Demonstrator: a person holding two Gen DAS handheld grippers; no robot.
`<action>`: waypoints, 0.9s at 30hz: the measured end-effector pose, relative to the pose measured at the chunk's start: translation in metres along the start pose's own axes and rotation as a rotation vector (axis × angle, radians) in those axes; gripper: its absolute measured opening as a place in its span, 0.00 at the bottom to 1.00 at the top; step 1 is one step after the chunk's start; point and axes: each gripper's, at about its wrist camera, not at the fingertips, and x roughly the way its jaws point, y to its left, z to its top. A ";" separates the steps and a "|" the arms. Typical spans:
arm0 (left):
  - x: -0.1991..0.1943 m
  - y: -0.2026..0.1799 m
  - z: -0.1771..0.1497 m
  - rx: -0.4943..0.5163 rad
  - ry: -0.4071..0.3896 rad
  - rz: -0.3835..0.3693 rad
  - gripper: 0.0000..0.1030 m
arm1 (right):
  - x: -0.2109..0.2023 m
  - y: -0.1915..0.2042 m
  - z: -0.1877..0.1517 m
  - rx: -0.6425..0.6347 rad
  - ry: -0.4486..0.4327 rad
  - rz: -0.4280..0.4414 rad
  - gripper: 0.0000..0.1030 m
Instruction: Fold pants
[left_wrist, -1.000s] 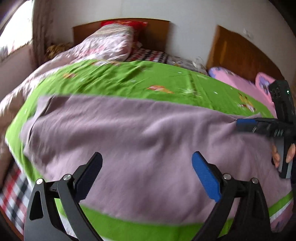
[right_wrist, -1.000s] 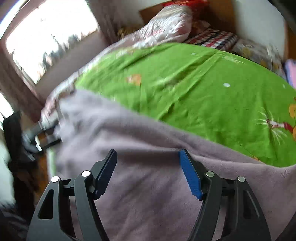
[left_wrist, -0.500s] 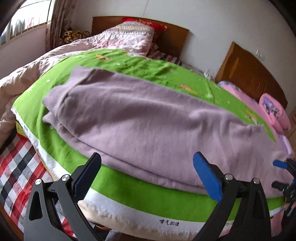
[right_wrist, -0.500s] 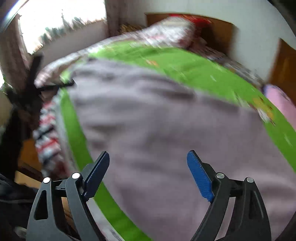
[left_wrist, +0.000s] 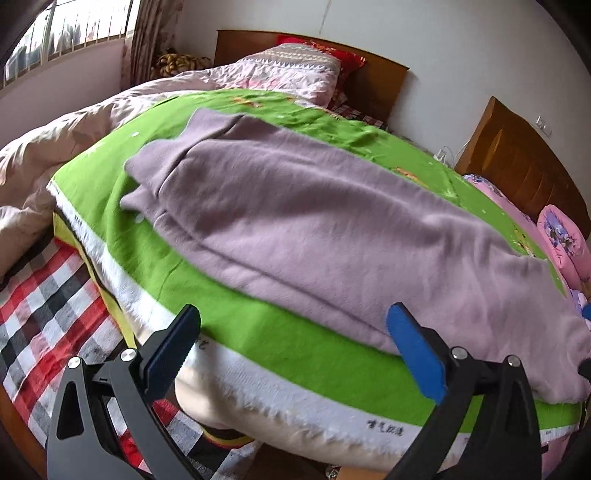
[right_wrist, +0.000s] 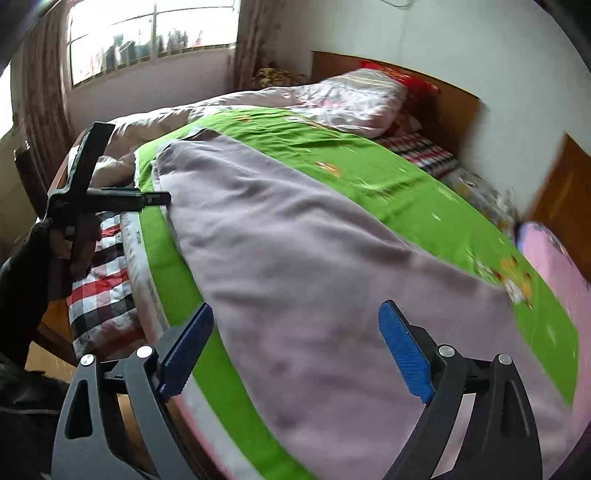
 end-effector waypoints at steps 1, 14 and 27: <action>0.000 0.000 -0.002 0.003 -0.002 0.000 0.98 | 0.013 -0.002 0.004 0.026 0.017 0.023 0.85; 0.003 0.008 -0.011 0.003 -0.037 -0.034 0.99 | 0.054 -0.031 -0.029 0.221 0.146 0.024 0.85; -0.022 -0.010 0.006 -0.013 -0.072 -0.119 0.98 | 0.018 -0.038 -0.026 0.266 0.056 -0.019 0.86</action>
